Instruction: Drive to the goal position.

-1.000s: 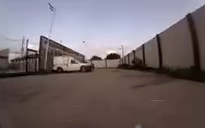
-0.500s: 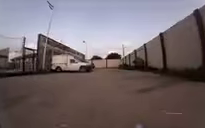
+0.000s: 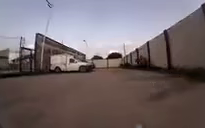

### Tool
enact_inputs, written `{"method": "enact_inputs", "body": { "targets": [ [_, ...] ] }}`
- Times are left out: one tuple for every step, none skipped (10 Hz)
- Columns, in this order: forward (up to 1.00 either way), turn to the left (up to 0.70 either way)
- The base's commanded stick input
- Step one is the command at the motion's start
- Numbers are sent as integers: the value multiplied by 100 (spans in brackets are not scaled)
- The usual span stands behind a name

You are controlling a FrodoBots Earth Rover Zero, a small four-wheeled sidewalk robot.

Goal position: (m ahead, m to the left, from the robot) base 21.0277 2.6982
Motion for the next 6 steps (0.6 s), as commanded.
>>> {"method": "enact_inputs", "body": {
  "targets": [
    [100, -27],
    [100, 0],
    [100, 0],
    [100, 0],
    [100, 0],
    [100, 0]
  ]
}}
